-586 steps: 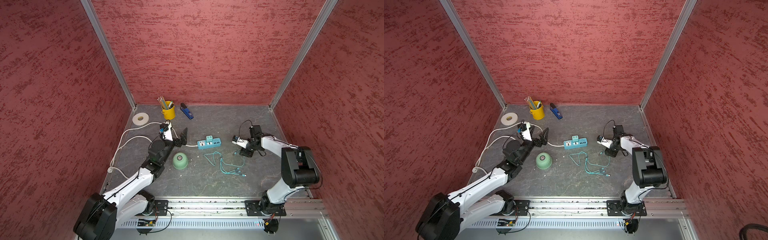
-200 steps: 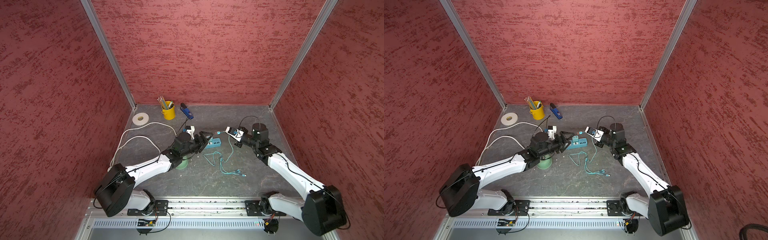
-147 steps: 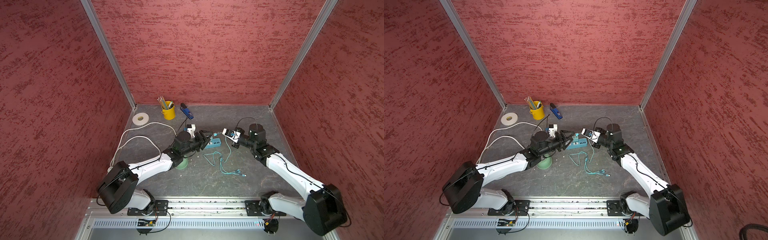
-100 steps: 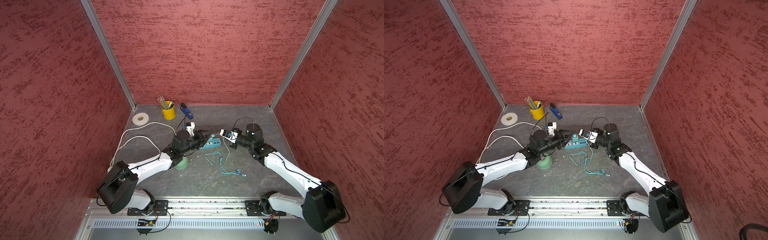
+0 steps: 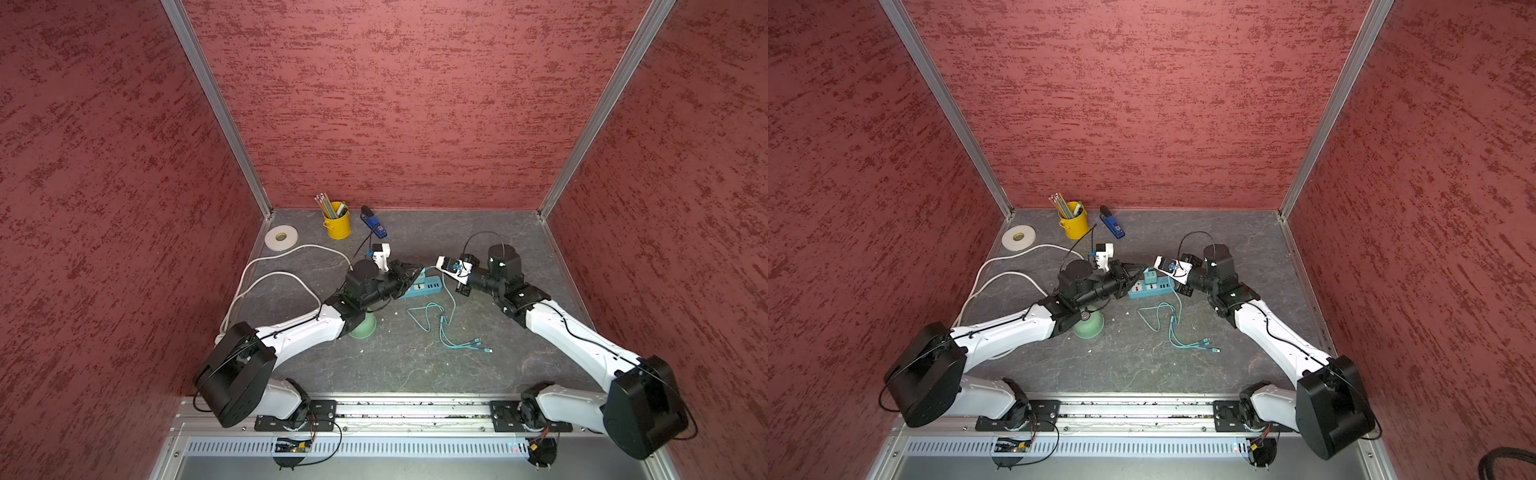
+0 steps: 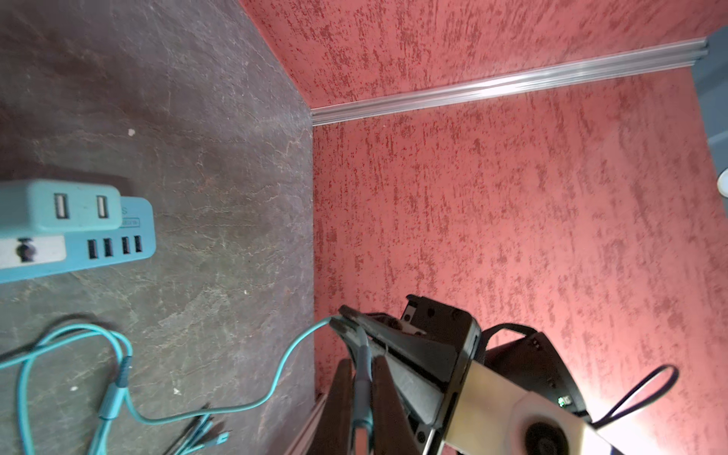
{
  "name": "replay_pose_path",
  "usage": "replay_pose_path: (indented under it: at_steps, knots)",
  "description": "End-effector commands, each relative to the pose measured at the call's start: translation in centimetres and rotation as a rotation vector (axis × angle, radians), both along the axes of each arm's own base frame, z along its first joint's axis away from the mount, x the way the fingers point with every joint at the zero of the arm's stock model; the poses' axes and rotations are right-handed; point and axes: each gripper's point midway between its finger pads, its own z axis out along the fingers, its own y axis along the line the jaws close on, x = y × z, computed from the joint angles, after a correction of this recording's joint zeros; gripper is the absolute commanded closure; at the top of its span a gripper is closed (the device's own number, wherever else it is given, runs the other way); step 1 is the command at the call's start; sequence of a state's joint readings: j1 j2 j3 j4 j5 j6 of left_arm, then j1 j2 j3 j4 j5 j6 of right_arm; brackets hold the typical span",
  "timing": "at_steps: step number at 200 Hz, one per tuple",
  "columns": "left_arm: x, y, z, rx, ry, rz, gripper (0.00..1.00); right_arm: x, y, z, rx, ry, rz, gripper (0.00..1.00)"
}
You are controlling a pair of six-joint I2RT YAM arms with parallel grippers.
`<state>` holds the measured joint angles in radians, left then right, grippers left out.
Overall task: Charge the cordless meat grinders
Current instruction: Pick up the charging cable from the center of the board.
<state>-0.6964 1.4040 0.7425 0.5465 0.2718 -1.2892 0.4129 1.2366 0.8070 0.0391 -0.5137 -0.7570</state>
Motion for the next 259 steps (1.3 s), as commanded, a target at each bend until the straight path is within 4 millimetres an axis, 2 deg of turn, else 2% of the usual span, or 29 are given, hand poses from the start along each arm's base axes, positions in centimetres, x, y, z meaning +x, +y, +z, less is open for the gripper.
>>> replay_pose_path:
  at_steps: [1,6,15,40,50,74,92,125,141,160,173,194,220,259]
  knots:
    - [0.1,0.3,1.4,0.012,-0.073,-0.014,1.00,-0.3,0.6,2.8,0.091,0.030,-0.001,0.71]
    - [0.2,0.5,1.4,0.019,-0.083,-0.015,1.00,-0.4,0.6,3.2,0.117,0.043,-0.006,0.62]
    - [0.3,0.8,1.3,0.029,-0.095,-0.016,1.00,-0.6,0.6,4.3,0.190,0.087,-0.027,0.51]
    - [0.4,1.5,1.9,0.038,-0.142,-0.037,1.00,-0.9,1.0,7.9,0.412,0.243,-0.052,0.31]
    - [0.2,1.5,2.3,0.036,-0.164,-0.055,1.00,-1.0,1.2,8.9,0.484,0.319,-0.054,0.26]
    - [-0.1,1.4,3.4,0.018,-0.211,-0.101,1.00,-1.5,1.8,11.1,0.632,0.481,-0.003,0.22]
    - [-0.5,1.4,4.5,-0.009,-0.248,-0.130,1.00,-1.4,2.1,11.8,0.728,0.619,0.027,0.21]
    - [-1.3,1.4,5.9,-0.048,-0.299,-0.181,1.00,0.1,1.4,11.8,0.836,0.793,-0.032,0.25]
    - [-1.5,1.3,6.3,-0.059,-0.315,-0.196,1.00,-0.5,1.9,11.4,0.840,0.899,0.016,0.26]
    - [-1.7,1.3,6.5,-0.070,-0.326,-0.204,1.00,-1.1,2.5,10.3,0.808,0.998,0.040,0.33]
    - [-1.7,1.4,6.6,-0.080,-0.330,-0.205,1.00,-1.4,2.6,9.8,0.794,1.040,0.043,0.38]
    - [-1.6,1.5,6.7,-0.090,-0.335,-0.202,1.00,-2.5,2.9,9.6,0.781,1.104,0.088,0.41]
    - [-1.4,1.4,6.9,-0.105,-0.339,-0.200,1.00,-2.7,3.1,8.8,0.768,1.160,0.094,0.48]
    - [-1.3,1.2,6.9,-0.118,-0.335,-0.206,1.00,-3.3,3.3,9.5,0.801,1.209,0.169,0.61]
